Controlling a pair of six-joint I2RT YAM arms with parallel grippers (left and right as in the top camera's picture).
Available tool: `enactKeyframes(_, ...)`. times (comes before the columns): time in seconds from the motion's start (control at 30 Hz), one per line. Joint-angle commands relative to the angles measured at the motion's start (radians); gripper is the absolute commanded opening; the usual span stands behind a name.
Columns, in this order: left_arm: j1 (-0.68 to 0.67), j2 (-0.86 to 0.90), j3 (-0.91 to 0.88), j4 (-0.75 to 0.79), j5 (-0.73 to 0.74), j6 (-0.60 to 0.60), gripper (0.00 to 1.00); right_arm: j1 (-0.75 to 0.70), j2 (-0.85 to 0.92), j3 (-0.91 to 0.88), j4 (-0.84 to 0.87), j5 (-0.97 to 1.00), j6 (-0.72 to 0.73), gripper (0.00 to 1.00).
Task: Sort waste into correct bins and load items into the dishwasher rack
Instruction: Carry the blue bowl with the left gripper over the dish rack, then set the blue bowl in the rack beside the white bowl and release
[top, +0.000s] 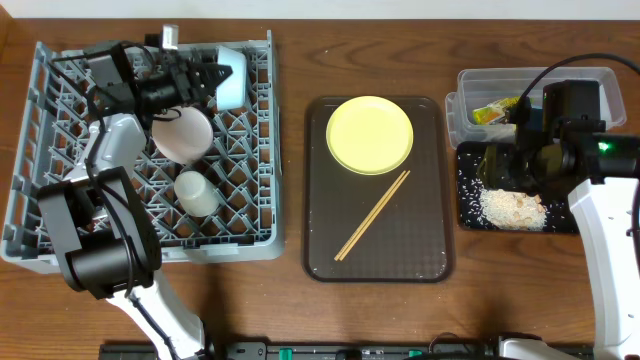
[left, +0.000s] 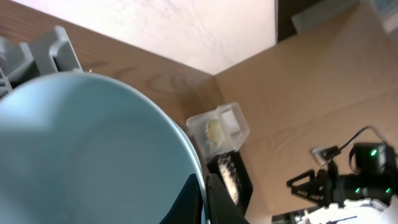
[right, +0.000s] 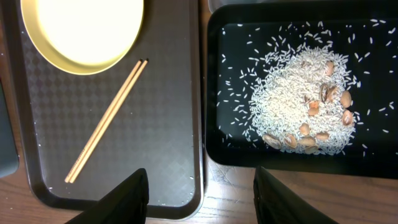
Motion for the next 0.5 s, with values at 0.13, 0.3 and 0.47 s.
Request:
enactKeyframes(0.13, 0.045, 0.018, 0.014, 0.022, -0.093, -0.272, 0.06, -0.013, -0.002, 0.0, -0.001, 0.005, -0.009, 0.52)
enactKeyframes(0.3, 0.045, 0.019, 0.014, 0.022, -0.095, -0.276, 0.06, -0.013, -0.002, 0.0, 0.0, 0.005, -0.009, 0.52)
enactKeyframes(0.47, 0.045, 0.019, 0.014, 0.031, -0.095, -0.374, 0.06, -0.013, -0.002, 0.0, 0.0, 0.006, -0.009, 0.52)
